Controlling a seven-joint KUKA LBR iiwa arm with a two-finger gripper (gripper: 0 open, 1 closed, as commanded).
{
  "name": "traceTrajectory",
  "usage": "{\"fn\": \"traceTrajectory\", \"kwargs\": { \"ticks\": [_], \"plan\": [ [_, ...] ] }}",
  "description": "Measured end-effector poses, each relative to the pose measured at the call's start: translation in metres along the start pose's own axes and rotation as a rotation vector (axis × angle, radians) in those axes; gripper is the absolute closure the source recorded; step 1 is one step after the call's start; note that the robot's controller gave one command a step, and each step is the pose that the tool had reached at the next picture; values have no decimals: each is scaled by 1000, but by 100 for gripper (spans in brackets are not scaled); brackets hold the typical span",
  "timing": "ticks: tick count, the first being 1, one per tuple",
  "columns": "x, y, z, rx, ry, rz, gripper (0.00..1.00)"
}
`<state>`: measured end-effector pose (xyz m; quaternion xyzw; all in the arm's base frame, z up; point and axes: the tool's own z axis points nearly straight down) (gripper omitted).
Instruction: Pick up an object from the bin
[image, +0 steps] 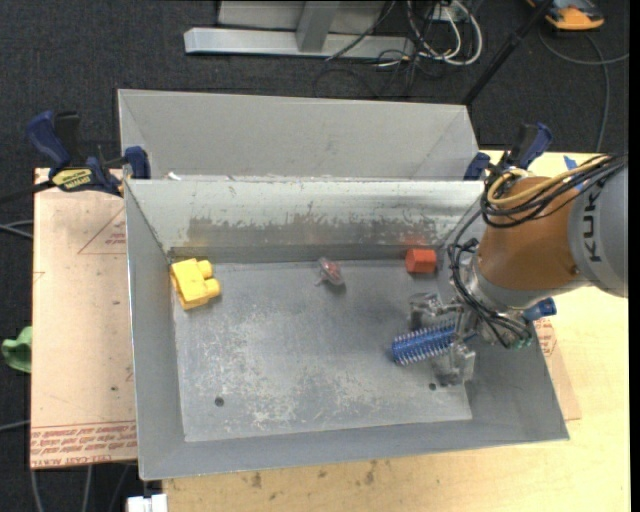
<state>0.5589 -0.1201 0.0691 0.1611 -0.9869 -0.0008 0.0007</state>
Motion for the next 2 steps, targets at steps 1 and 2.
{"fn": "traceTrajectory", "kwargs": {
  "ticks": [1, 2],
  "plan": [
    [-1, 0, 0, 1, -2, 0, 0],
    [-3, 1, -2, 1, -8, 1, 100]
  ]
}}
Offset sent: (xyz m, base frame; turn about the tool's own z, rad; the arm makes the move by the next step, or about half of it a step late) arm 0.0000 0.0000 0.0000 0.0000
